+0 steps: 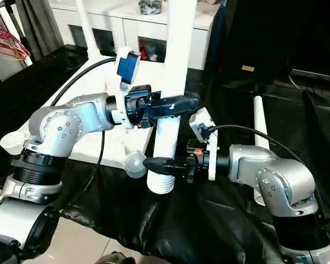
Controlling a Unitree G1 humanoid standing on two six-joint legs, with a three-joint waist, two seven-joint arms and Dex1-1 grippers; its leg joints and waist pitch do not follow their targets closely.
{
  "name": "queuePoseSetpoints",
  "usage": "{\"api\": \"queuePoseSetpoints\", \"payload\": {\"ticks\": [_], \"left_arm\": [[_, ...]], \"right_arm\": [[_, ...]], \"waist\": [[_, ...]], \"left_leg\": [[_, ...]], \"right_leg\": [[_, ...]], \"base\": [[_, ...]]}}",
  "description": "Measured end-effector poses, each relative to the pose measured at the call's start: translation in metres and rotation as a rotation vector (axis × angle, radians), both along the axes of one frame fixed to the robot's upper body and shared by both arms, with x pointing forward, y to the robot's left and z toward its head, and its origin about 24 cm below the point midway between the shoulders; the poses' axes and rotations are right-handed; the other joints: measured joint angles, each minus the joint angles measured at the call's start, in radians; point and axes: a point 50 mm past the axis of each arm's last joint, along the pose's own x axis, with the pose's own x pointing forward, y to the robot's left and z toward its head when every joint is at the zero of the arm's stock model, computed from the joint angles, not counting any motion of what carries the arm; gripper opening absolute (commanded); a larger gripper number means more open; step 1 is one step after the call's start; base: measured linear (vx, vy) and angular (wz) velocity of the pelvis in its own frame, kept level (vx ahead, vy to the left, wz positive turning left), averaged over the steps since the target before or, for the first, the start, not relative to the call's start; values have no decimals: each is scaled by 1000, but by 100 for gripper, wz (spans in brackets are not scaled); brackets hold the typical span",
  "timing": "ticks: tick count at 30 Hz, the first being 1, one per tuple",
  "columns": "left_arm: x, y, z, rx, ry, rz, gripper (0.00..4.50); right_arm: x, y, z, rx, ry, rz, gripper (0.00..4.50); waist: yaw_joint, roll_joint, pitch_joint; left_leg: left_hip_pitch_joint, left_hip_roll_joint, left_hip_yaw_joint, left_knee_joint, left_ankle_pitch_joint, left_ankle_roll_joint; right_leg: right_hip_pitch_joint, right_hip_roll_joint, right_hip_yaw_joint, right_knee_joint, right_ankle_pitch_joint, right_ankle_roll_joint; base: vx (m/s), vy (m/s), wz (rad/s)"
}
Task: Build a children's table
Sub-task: Pick table leg
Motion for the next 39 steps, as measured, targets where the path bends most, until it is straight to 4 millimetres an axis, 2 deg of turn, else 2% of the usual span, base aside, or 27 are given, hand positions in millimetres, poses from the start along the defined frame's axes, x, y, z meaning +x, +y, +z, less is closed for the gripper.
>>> {"api": "queuePoseSetpoints", "payload": {"ticks": [2, 4, 7, 9, 10, 18, 24, 25, 26, 28, 30, 32, 39], "left_arm": [[0, 0, 0, 1, -1, 1, 185], [0, 0, 0, 3, -3, 4, 185], [0, 0, 0, 2, -4, 6, 185], [1, 1, 0, 0, -6, 8, 185], [1, 1, 0, -1, -6, 9, 185], [1, 0, 0, -6, 1, 18, 185], [2, 0, 1, -13, -1, 27, 185], [2, -1, 1, -19, 4, 33, 220], [3, -1, 1, -23, 11, 43, 220], [4, -1, 0, -27, 19, 52, 257], [4, -2, 0, -30, 19, 53, 267], [5, -2, 1, -50, 6, 60, 295], [7, -3, 17, -202, -82, 183, 305]], "right_arm": [[0, 0, 0, 1, 0, -1, 310], [0, 1, 0, 5, 1, 1, 310], [0, 2, 0, 13, 2, 5, 269], [-1, 3, 0, 20, 4, 10, 265], [-1, 3, 0, 22, 5, 11, 236], [-1, 4, 1, 30, 2, 17, 199], [0, 4, 1, 33, -7, 13, 196], [0, 4, 2, 34, -10, 9, 195], [0, 4, 2, 35, -12, 4, 195], [1, 3, 2, 34, -13, -2, 194], [1, 3, 1, 29, -13, -13, 193], [1, 3, 1, 29, -14, -15, 193], [3, 5, -1, 52, -34, -49, 193]], "waist": [[0, 0, 0], [0, 0, 0], [0, 0, 0], [0, 0, 0], [0, 0, 0], [0, 0, 0], [0, 0, 0], [0, 0, 0], [0, 0, 0], [0, 0, 0], [0, 0, 0], [0, 0, 0], [1, 1, 0]], "left_leg": [[0, 0, 0, 0, 0, 0], [0, 0, 0, 0, 0, 0], [0, 0, 0, 0, 0, 0], [0, 0, 0, 0, 0, 0], [0, 0, 0, 0, 0, 0], [0, 0, 0, 0, 0, 0], [0, 0, 0, 0, 0, 0], [0, 0, 0, 0, 0, 0], [0, 0, 0, 0, 0, 0], [0, 0, 0, 0, 0, 0], [0, 0, 0, 0, 0, 0], [0, 0, 0, 0, 0, 0], [0, 0, 0, 0, 0, 0]], "right_leg": [[0, 0, 0, 0, 0, 0], [0, 0, 0, 0, 0, 0], [0, 0, 0, 0, 0, 0], [0, 0, 0, 0, 0, 0], [0, 0, 0, 0, 0, 0], [0, 0, 0, 0, 0, 0], [0, 0, 0, 0, 0, 0], [0, 0, 0, 0, 0, 0], [0, 0, 0, 0, 0, 0], [0, 0, 0, 0, 0, 0], [0, 0, 0, 0, 0, 0], [0, 0, 0, 0, 0, 0], [0, -1, -1, 0, 0, 0]], "base": [[0, 0, 0], [0, 0, 0], [0, 0, 0], [0, 0, 0], [0, 0, 0], [0, 0, 0], [0, 0, 0], [0, 0, 0], [0, 0, 0], [0, 0, 0], [0, 0, 0], [0, 0, 0], [0, 0, 0]]}}
